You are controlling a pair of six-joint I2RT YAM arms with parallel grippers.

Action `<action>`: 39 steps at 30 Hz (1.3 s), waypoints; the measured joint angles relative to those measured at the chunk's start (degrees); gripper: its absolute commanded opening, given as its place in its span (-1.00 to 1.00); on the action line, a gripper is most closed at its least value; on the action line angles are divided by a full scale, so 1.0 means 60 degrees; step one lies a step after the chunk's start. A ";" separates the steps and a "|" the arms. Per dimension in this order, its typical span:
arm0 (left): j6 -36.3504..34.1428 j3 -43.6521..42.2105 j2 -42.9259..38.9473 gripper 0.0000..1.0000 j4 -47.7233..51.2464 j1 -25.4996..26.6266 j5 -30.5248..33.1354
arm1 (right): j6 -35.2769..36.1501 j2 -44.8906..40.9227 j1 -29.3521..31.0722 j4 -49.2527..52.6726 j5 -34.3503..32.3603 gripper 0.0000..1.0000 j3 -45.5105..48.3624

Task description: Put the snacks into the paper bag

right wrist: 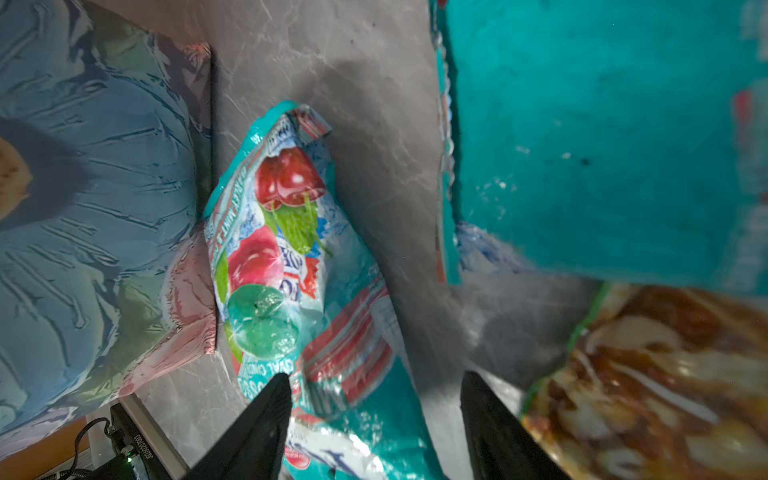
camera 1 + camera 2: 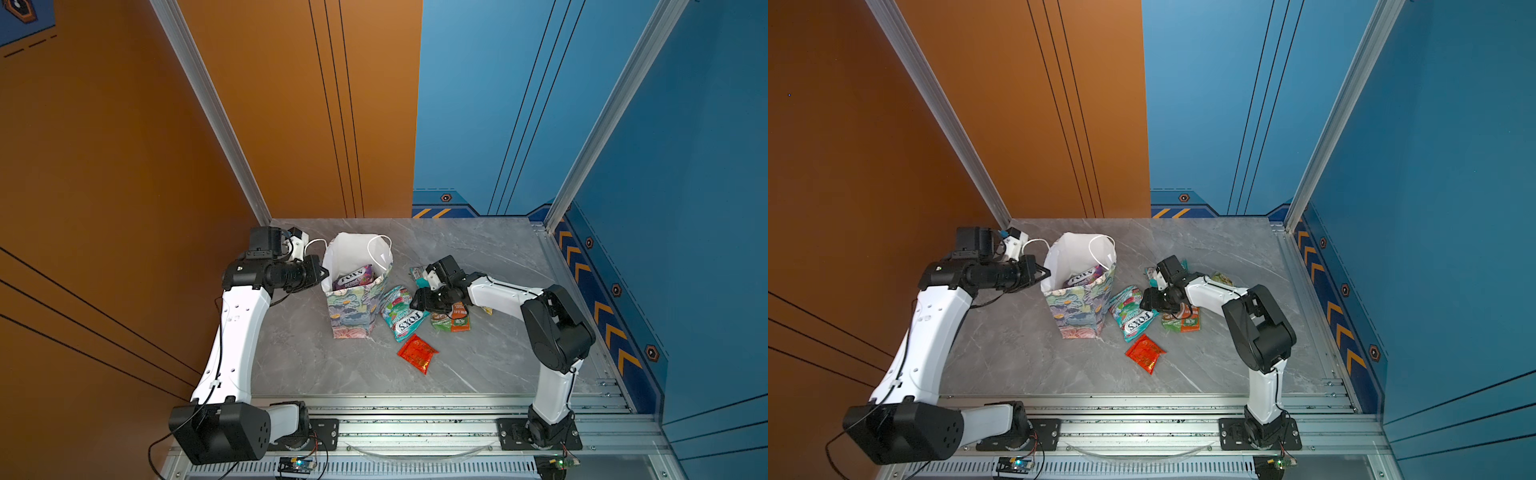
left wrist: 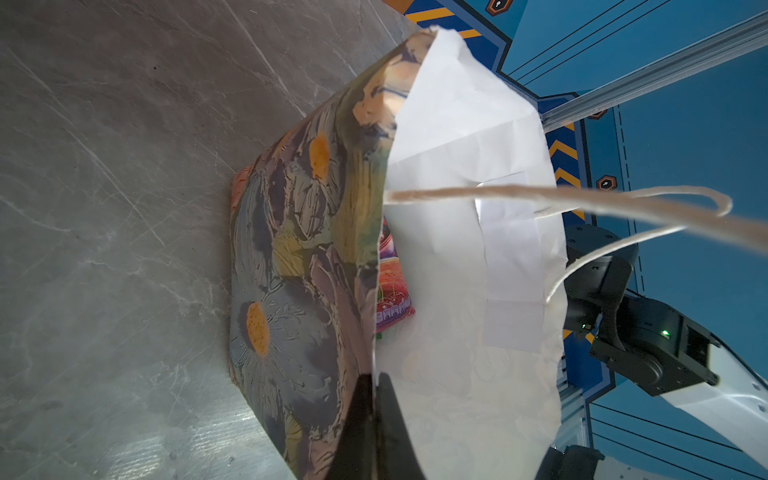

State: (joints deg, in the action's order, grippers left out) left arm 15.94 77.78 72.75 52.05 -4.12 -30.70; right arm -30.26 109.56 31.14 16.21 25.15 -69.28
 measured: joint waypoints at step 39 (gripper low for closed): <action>0.0000 0.0000 0.0000 -1.00 0.0000 0.0000 0.0000 | -0.1796 -0.1923 0.0382 -0.1519 0.0211 -0.93 0.0437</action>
State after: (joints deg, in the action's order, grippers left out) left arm 15.94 77.78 72.75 52.05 -4.12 -30.70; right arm -41.04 98.02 33.43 7.09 26.41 -66.65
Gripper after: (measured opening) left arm 0.048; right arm 0.099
